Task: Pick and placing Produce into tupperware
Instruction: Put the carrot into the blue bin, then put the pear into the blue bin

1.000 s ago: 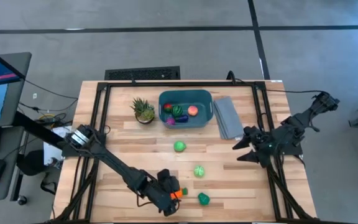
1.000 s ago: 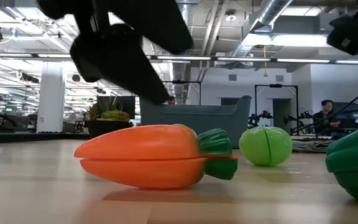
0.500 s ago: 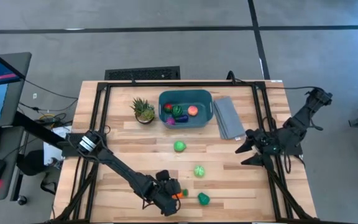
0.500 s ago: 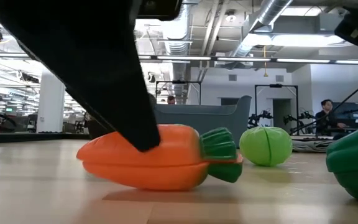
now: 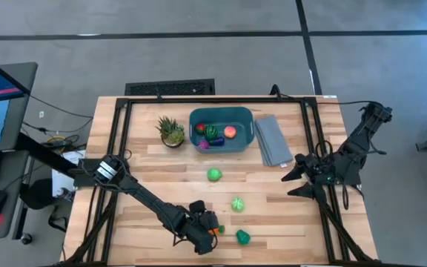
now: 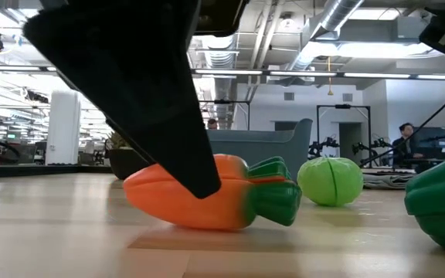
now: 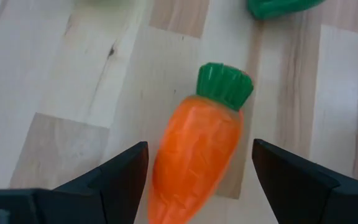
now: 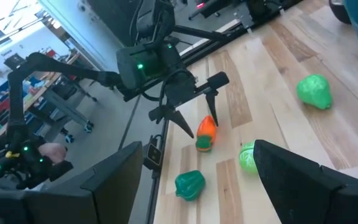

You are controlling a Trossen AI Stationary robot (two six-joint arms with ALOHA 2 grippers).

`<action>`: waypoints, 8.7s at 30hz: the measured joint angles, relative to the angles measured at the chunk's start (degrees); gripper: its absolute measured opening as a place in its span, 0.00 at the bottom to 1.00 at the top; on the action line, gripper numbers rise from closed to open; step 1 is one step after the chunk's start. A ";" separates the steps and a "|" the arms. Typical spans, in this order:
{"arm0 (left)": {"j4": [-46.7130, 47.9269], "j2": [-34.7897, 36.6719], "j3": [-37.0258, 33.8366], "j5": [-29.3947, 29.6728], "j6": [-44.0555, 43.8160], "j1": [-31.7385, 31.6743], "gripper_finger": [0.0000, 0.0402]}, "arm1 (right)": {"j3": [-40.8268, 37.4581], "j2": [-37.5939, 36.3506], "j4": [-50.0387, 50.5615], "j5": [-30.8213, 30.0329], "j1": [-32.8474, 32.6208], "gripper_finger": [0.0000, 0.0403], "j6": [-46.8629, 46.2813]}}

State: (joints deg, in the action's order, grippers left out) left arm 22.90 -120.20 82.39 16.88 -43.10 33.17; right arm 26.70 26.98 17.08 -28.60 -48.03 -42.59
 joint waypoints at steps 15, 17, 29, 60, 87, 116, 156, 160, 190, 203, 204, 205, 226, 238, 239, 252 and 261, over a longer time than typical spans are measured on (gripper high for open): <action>-2.24 -1.72 -0.07 -4.78 4.70 -1.64 0.69 | 0.00 0.00 1.17 0.00 0.13 0.82 0.04; -3.12 -2.35 0.29 -4.82 4.42 -1.64 0.69 | 0.00 0.00 1.40 0.00 0.11 0.82 -0.02; -3.36 -2.58 0.37 -2.76 3.15 -1.64 0.67 | -0.02 0.00 2.70 0.00 0.13 0.82 -0.48; 5.29 -2.91 6.45 0.86 4.12 -2.48 0.40 | -0.02 0.00 3.92 0.02 0.13 0.82 -0.46; 33.64 -2.75 22.88 14.68 9.81 -7.65 0.42 | -0.02 0.00 5.20 0.24 0.11 0.82 -0.48; 46.60 -1.05 31.67 23.58 25.16 -21.57 0.44 | -0.02 0.00 5.18 -0.03 -2.83 0.82 -3.42; 16.82 6.29 16.20 -1.36 38.93 -50.80 0.44 | 0.00 0.87 8.20 -17.17 -16.24 0.82 -14.45; 16.40 6.15 13.23 -2.16 38.67 -51.67 0.44 | 0.00 1.55 8.22 -18.03 -16.24 0.82 -15.52; 12.13 6.19 7.52 -3.72 38.93 -53.53 0.58 | 0.00 1.90 8.40 -18.72 -13.25 0.82 -15.96; 14.66 6.31 13.46 -10.94 39.50 -52.10 0.60 | 0.00 1.90 10.23 -19.28 -13.25 0.82 -15.96; 15.08 6.52 14.21 -11.46 39.84 -51.64 0.60 | 0.00 1.88 10.39 -19.28 -13.25 0.82 -15.95; 15.47 6.77 14.85 -11.64 40.24 -51.15 0.60 | 0.00 1.90 10.55 -19.28 -13.25 0.82 -15.95; 34.10 18.99 15.87 -4.47 29.66 -34.11 0.60 | 0.00 1.88 15.87 -19.52 -13.27 0.82 -14.32; 37.33 19.02 15.82 10.98 16.29 -19.84 0.60 | 0.00 1.88 15.91 -19.50 -13.27 0.82 -12.60; 37.62 19.02 15.82 12.64 15.16 -18.56 0.60 | 0.00 1.88 15.91 -19.50 -13.27 0.82 -12.44; 36.28 19.23 15.78 30.40 -0.44 -5.49 0.60 | 0.00 1.88 15.91 -19.50 -10.91 0.82 -9.36; 19.86 19.25 15.76 39.35 10.65 -3.96 0.60 | 0.00 1.84 15.18 -19.26 -7.89 0.82 -7.89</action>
State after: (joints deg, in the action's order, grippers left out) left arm 42.76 -100.95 98.15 56.23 -32.45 29.21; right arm 26.70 28.82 32.26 -47.86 -55.92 -50.48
